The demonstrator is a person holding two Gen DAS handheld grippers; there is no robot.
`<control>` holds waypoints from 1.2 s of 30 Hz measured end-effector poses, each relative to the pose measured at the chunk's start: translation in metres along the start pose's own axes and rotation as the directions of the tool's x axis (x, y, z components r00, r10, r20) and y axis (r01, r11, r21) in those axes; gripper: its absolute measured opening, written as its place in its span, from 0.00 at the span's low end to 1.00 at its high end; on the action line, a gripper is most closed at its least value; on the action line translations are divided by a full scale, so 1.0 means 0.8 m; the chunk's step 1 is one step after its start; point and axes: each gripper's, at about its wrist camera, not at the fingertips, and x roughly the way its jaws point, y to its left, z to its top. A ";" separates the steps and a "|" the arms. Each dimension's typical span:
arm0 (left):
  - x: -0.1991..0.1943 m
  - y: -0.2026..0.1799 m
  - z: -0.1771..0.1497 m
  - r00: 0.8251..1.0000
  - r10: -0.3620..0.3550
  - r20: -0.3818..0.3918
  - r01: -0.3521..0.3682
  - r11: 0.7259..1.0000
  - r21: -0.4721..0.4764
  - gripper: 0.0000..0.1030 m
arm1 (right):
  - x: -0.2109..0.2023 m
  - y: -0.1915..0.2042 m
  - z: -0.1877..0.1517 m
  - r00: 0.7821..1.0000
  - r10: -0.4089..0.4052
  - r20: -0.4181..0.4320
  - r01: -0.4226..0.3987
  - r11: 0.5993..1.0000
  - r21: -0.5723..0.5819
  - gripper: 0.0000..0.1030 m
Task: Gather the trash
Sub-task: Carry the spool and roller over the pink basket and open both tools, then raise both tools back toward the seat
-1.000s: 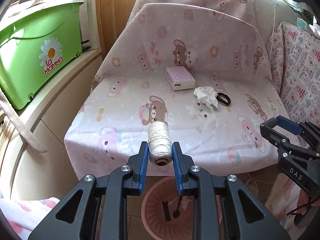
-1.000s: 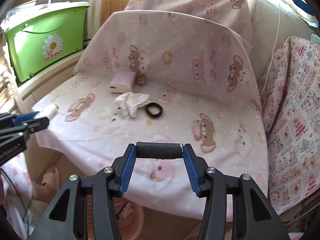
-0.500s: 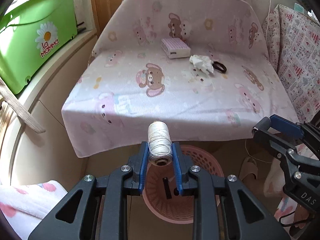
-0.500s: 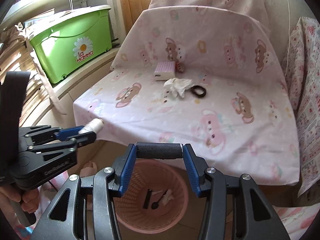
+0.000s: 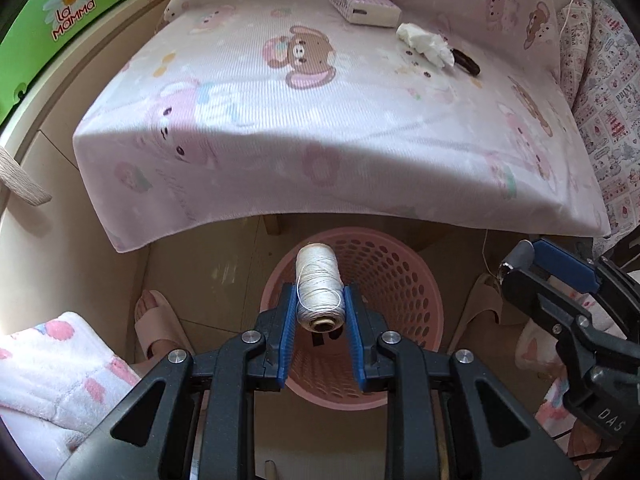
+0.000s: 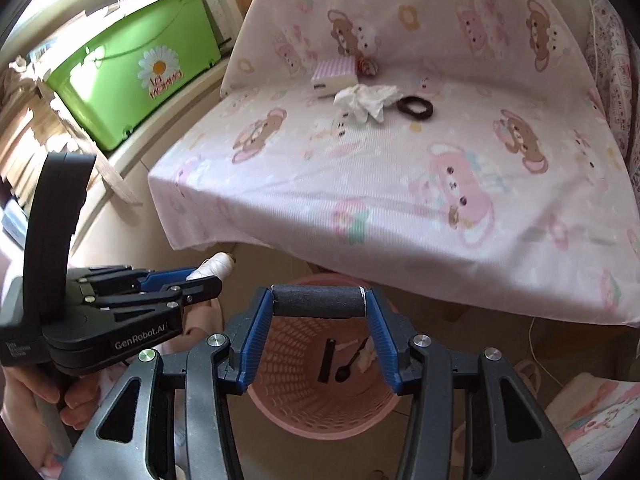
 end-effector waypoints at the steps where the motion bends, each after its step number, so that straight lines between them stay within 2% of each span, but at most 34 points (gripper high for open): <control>1: 0.007 0.001 -0.001 1.000 0.003 -0.018 -0.003 1.000 -0.006 0.22 | 0.007 0.000 -0.002 1.000 -0.004 -0.017 0.004 1.000 -0.002 0.49; 6: 0.042 0.007 -0.008 0.994 0.040 -0.099 -0.043 0.999 -0.024 0.22 | 0.043 0.001 -0.013 0.994 0.001 -0.105 0.001 1.000 0.014 0.49; 10: 0.071 0.012 -0.015 0.984 0.033 -0.173 -0.041 0.998 -0.043 0.22 | 0.076 0.007 -0.025 0.985 -0.049 -0.167 0.045 0.999 -0.028 0.49; 13: 0.093 0.017 -0.021 0.974 0.066 -0.219 -0.079 0.996 -0.051 0.22 | 0.101 0.009 -0.035 0.974 -0.081 -0.212 0.073 0.996 -0.045 0.49; 18: 0.123 0.022 -0.026 0.956 0.071 -0.285 -0.095 0.993 -0.069 0.22 | 0.136 0.010 -0.051 0.954 -0.137 -0.266 0.118 0.989 -0.087 0.49; 28: 0.158 0.027 -0.036 0.930 0.110 -0.350 -0.140 0.988 -0.063 0.22 | 0.168 0.004 -0.064 0.936 -0.164 -0.310 0.136 0.985 -0.108 0.49; 32: 0.160 0.026 -0.038 0.928 0.110 -0.357 -0.143 0.987 -0.067 0.22 | 0.168 0.003 -0.064 0.937 -0.155 -0.314 0.134 0.987 -0.090 0.50; 36: 0.157 0.029 -0.036 0.934 0.101 -0.342 -0.135 0.988 -0.077 0.25 | 0.164 -0.002 -0.062 0.942 -0.143 -0.304 0.130 0.990 -0.062 0.58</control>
